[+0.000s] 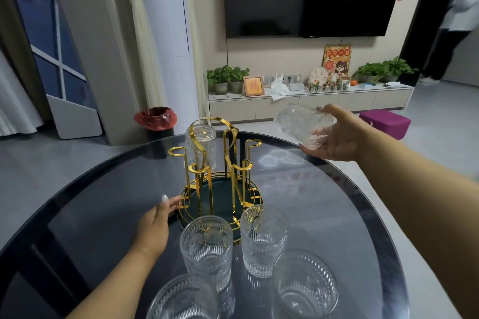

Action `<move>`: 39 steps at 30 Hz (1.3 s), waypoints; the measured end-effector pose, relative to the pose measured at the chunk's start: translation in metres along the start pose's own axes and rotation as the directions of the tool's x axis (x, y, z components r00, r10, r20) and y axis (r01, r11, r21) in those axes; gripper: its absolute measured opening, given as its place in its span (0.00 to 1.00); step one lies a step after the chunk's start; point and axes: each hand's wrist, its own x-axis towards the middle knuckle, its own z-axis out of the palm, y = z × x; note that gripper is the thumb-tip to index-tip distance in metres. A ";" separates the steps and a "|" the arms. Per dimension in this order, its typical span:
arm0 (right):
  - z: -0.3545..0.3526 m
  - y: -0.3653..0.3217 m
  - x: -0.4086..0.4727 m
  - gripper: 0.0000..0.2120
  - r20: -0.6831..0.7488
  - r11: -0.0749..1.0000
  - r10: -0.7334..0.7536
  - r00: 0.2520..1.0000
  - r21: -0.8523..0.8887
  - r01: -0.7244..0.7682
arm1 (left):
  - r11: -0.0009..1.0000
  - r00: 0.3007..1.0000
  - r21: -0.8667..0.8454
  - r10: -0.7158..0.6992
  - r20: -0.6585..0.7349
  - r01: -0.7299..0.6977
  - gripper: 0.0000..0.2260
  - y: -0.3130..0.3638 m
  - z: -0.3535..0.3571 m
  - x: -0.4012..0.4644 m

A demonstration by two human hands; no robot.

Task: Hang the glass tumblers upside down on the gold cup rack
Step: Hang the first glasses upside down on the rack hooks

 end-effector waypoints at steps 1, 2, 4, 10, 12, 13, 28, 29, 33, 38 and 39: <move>0.005 0.002 0.002 0.30 0.032 0.999 -0.021 0.999 0.036 0.019 | 1.000 1.000 -0.004 0.005 0.004 -0.005 0.28 0.000 0.000 0.000; 0.011 0.003 0.004 0.29 0.061 0.996 -0.050 0.997 0.072 0.046 | 1.000 1.000 -0.010 0.007 0.004 -0.007 0.30 0.000 0.000 0.000; 0.023 0.008 0.010 0.34 0.123 0.985 -0.128 0.984 0.134 0.112 | 1.000 1.000 -0.027 0.002 0.000 -0.002 0.30 0.000 0.000 0.000; 0.061 0.008 0.026 0.27 0.182 0.957 -0.288 0.940 0.033 0.287 | 0.999 1.000 -0.047 -0.002 0.006 0.002 0.28 -0.001 0.001 0.001; 0.076 0.007 0.030 0.25 0.156 0.933 -0.354 0.922 -0.013 0.360 | 0.999 1.000 -0.049 -0.002 0.008 0.002 0.26 -0.003 0.000 0.003; 0.083 0.007 0.033 0.25 0.140 0.914 -0.394 0.908 -0.046 0.404 | 0.999 1.000 -0.049 -0.004 0.007 0.005 0.25 -0.004 0.000 0.003; 0.122 0.018 0.060 0.45 0.164 0.598 -0.649 0.743 -0.493 0.631 | 0.999 1.000 -0.047 0.011 0.015 -0.010 0.26 -0.003 -0.001 0.002; 0.122 0.020 0.062 0.44 0.162 0.596 -0.645 0.747 -0.506 0.624 | 0.999 1.000 -0.051 0.011 0.018 -0.010 0.26 -0.003 -0.001 0.002; 0.123 0.027 0.071 0.38 0.151 0.591 -0.622 0.768 -0.554 0.587 | 0.998 1.000 -0.066 -0.001 0.029 0.003 0.27 -0.002 -0.001 0.003; 0.126 0.034 0.076 0.42 0.132 0.550 -0.613 0.779 -0.636 0.541 | 0.998 1.000 -0.066 0.007 0.020 -0.006 0.27 -0.003 -0.001 0.003; 0.125 0.036 0.076 0.44 0.127 0.546 -0.610 0.782 -0.648 0.531 | 0.998 1.000 -0.066 0.005 0.020 -0.004 0.27 -0.003 -0.001 0.004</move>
